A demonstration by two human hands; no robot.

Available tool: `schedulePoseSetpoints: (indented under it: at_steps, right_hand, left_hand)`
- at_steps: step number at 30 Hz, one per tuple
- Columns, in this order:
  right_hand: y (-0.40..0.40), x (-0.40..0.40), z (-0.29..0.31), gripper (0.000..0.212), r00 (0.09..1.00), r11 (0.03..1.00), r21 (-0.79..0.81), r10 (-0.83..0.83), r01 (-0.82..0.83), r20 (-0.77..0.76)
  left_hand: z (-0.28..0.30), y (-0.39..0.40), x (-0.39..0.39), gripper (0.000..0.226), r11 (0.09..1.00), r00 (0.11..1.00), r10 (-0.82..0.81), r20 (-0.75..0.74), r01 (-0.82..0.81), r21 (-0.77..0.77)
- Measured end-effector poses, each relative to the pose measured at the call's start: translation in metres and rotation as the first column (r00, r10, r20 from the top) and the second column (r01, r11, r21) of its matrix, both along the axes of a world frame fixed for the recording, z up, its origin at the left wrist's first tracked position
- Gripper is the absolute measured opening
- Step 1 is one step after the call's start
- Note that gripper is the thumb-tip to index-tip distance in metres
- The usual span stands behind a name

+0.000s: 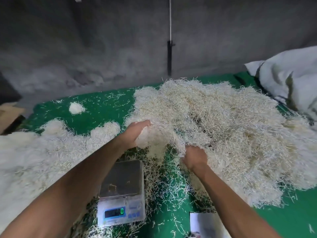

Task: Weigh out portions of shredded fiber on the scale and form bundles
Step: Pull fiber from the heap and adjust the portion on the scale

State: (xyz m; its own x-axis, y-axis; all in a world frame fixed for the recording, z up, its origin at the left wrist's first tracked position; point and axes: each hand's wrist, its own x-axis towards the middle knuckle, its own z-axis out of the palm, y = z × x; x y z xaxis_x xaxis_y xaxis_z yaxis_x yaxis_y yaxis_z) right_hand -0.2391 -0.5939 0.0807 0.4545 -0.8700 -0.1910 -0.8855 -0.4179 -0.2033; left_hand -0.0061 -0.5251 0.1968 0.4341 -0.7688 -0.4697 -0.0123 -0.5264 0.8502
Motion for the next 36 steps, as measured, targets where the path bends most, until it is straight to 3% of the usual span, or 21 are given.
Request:
schedulePoseSetpoints:
  at_steps: [2, 4, 8, 10, 11, 12, 13, 15, 18, 21, 23, 24, 25, 27, 29, 31, 32, 34, 36]
  right_hand:
    - [0.006, 0.012, 0.012, 0.029, 0.994, 0.998, 0.051, 0.019, -0.025, 0.111]
    - [0.008, 0.027, 0.025, 0.042, 0.976, 0.993, 0.114, 0.018, -0.043, 0.215]
    - [0.005, 0.039, 0.033, 0.033, 0.977, 0.985, 0.170, 0.001, -0.038, 0.212]
    - [0.001, 0.035, 0.033, 0.021, 0.979, 0.974, 0.224, -0.005, -0.042, 0.204]
    - [-0.002, 0.033, 0.036, 0.035, 0.974, 0.970, 0.240, -0.025, -0.031, 0.225]
    - [-0.006, 0.032, 0.041, 0.042, 0.969, 0.971, 0.239, -0.035, -0.024, 0.243]
    - [-0.012, 0.032, 0.044, 0.035, 0.962, 0.975, 0.223, -0.074, 0.014, 0.262]
    - [-0.021, 0.030, 0.048, 0.021, 0.904, 0.951, 0.277, -0.237, 0.141, 0.355]
    - [-0.028, 0.022, 0.042, 0.030, 0.588, 0.768, 0.589, -0.605, 0.252, 0.537]
    - [-0.028, 0.023, 0.047, 0.020, 0.242, 0.539, 0.832, -0.832, 0.136, 0.499]
    - [-0.027, 0.033, 0.060, 0.047, 0.059, 0.465, 0.885, -0.883, -0.002, 0.465]
    - [-0.028, 0.039, 0.065, 0.059, 0.025, 0.482, 0.876, -0.875, -0.027, 0.483]
    - [-0.029, 0.042, 0.068, 0.067, -0.050, 0.440, 0.892, -0.898, -0.103, 0.437]
    - [-0.028, 0.043, 0.073, 0.061, -0.052, 0.403, 0.884, -0.914, -0.237, 0.402]
    - [-0.026, 0.044, 0.076, 0.049, -0.048, 0.481, 0.834, -0.872, -0.272, 0.487]
    - [-0.023, 0.048, 0.079, 0.044, 0.041, 0.534, 0.805, -0.827, -0.259, 0.561]
    - [-0.021, 0.052, 0.078, 0.037, 0.133, 0.642, 0.747, -0.736, -0.174, 0.664]
    - [-0.019, 0.056, 0.074, 0.033, 0.303, 0.793, 0.609, -0.575, -0.019, 0.760]
    - [-0.023, 0.055, 0.072, 0.027, 0.351, 0.875, 0.482, -0.463, 0.037, 0.814]
  left_hand:
    - [0.001, 0.007, -0.002, 0.039, 1.000, 0.999, -0.005, -0.034, 0.004, -0.025]
    - [-0.002, 0.010, -0.005, 0.062, 1.000, 0.991, 0.016, -0.135, -0.018, -0.010]
    - [0.019, 0.012, -0.023, 0.036, 0.961, 0.925, -0.274, -0.264, 0.270, -0.054]
    - [0.026, 0.003, -0.027, 0.057, 0.875, 0.879, -0.476, -0.039, 0.477, 0.080]
    - [0.024, -0.001, -0.025, 0.083, 0.849, 0.849, -0.519, 0.096, 0.500, 0.172]
    - [0.021, -0.006, -0.022, 0.111, 0.844, 0.836, -0.517, 0.184, 0.463, 0.269]
    - [0.021, -0.009, -0.017, 0.129, 0.855, 0.838, -0.494, 0.230, 0.421, 0.302]
    - [0.017, -0.015, -0.004, 0.135, 0.907, 0.881, -0.396, 0.258, 0.332, 0.259]
    - [0.012, -0.017, 0.020, 0.118, 0.982, 0.947, -0.154, 0.281, 0.115, 0.149]
    - [0.001, -0.012, 0.025, 0.102, 0.992, 0.951, -0.087, 0.298, 0.057, 0.110]
    - [-0.008, -0.010, 0.019, 0.095, 0.992, 0.955, -0.111, 0.273, 0.089, 0.092]
    - [-0.010, -0.009, 0.014, 0.093, 0.989, 0.956, -0.135, 0.259, 0.114, 0.096]
    - [-0.012, -0.009, 0.010, 0.093, 0.985, 0.953, -0.160, 0.256, 0.138, 0.101]
    - [-0.011, -0.009, 0.004, 0.093, 0.975, 0.933, -0.209, 0.293, 0.176, 0.136]
    - [-0.009, -0.007, 0.003, 0.089, 0.970, 0.891, -0.242, 0.384, 0.208, 0.127]
    - [-0.008, -0.008, 0.004, 0.082, 0.951, 0.838, -0.306, 0.453, 0.296, 0.094]
    - [-0.007, -0.009, 0.004, 0.080, 0.934, 0.788, -0.345, 0.509, 0.342, 0.104]
    - [0.002, -0.013, 0.004, 0.078, 0.896, 0.608, -0.408, 0.681, 0.411, 0.169]
    - [0.008, -0.017, 0.001, 0.073, 0.830, 0.346, -0.469, 0.812, 0.487, 0.272]
